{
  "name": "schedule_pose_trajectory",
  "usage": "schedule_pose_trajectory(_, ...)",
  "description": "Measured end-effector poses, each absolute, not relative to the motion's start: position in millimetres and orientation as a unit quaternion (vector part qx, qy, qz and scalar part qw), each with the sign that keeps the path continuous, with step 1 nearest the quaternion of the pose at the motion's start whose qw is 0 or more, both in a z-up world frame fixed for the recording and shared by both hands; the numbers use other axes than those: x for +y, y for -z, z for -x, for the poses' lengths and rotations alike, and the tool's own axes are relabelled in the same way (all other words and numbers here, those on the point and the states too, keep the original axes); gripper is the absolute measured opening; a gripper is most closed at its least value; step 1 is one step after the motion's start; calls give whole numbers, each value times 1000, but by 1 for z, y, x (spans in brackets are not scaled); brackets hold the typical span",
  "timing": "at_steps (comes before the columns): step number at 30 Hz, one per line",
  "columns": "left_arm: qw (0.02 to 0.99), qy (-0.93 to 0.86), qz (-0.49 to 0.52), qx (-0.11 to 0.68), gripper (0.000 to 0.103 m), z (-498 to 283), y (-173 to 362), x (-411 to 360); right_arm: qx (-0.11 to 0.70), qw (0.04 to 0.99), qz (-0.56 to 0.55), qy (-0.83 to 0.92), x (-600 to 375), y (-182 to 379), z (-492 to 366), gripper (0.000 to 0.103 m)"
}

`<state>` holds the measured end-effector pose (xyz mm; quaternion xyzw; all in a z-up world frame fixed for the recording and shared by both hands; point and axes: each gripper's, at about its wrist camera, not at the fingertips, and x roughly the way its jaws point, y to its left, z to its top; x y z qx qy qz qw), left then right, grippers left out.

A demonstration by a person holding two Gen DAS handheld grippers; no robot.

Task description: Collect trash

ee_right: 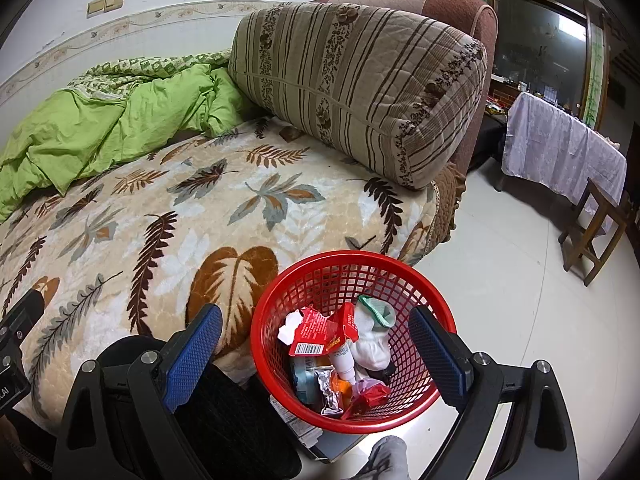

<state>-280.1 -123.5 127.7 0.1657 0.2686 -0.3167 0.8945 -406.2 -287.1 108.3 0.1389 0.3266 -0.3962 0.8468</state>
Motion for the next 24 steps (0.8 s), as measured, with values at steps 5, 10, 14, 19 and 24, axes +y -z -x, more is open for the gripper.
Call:
schedule_pose_trajectory(5, 892, 319, -158, 280, 103, 278, -125, -123, 328, 847, -139, 394, -288, -108, 405, 95)
schedule_pose_trajectory(10, 891, 319, -156, 283, 103, 277, -123, -122, 333, 849, -135, 388, -288, -106, 402, 95)
schedule_pose_trajectory(14, 889, 321, -155, 287, 103, 275, -122, -122, 342, 850, -127, 381, -285, -105, 396, 95)
schedule_pose_trajectory(19, 889, 315, -137, 303, 103, 262, -119, -111, 359, 854, -109, 361, -280, -102, 382, 95)
schedule_pose_trajectory(24, 901, 281, -109, 311, 103, 234, -119, -85, 357, 869, -106, 325, -277, -106, 356, 95)
